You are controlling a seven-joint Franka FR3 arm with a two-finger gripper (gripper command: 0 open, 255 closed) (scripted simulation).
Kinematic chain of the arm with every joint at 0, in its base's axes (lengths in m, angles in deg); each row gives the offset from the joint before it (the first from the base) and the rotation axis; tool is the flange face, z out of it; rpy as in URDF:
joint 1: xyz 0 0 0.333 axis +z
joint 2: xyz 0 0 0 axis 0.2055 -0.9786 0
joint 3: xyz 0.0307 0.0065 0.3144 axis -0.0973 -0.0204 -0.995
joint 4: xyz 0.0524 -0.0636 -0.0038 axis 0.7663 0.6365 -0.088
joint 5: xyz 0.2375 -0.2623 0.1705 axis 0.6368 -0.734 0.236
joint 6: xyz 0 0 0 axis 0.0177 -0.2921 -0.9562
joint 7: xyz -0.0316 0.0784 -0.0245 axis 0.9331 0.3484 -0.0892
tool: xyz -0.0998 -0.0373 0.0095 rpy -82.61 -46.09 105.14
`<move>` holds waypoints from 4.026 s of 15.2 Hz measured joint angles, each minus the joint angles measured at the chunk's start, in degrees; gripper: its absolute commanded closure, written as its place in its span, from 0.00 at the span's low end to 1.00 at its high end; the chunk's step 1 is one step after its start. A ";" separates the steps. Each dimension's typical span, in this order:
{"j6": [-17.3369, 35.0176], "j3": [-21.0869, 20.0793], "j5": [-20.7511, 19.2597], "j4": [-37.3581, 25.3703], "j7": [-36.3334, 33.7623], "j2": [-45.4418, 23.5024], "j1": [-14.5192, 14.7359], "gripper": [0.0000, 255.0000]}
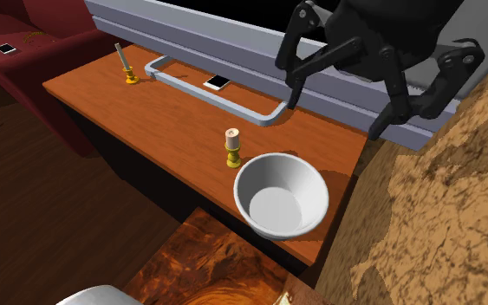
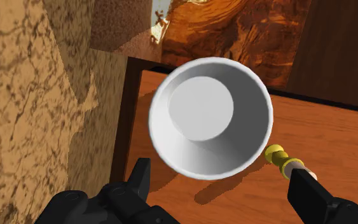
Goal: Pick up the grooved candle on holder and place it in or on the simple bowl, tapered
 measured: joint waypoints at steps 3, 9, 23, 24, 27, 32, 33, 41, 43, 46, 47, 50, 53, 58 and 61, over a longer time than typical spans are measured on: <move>1.78 -1.57 0.82 1.59 -1.73 0.04 0.40 0.00; 10.16 -8.03 3.93 7.50 -8.82 -1.29 2.09 0.00; 34.99 -26.06 7.29 11.54 -28.67 -19.73 4.71 0.00; 36.34 -26.79 7.14 11.79 -29.57 -20.78 4.71 0.00; 39.40 -27.73 6.81 12.71 -30.56 -22.87 4.55 0.00; 43.23 -28.51 6.46 14.36 -31.17 -25.09 4.36 0.00; 43.43 -28.54 6.41 14.38 -31.21 -25.27 4.33 0.00; 43.67 -28.59 6.40 14.42 -31.23 -25.36 4.33 1.00; 43.65 -28.58 6.40 14.45 -31.22 -25.35 4.32 1.00; 43.66 -28.58 6.40 14.46 -31.22 -25.35 4.33 1.00; 43.66 -28.58 6.40 14.46 -31.23 -25.35 4.33 1.00; 43.20 -28.48 6.47 14.31 -31.14 -25.06 4.35 1.00; 40.80 -28.00 6.67 13.24 -30.76 -23.69 4.43 1.00; 36.38 -27.35 7.04 11.16 -30.47 -21.26 4.74 1.00; 33.67 -26.86 7.06 9.61 -30.24 -20.08 4.77 1.00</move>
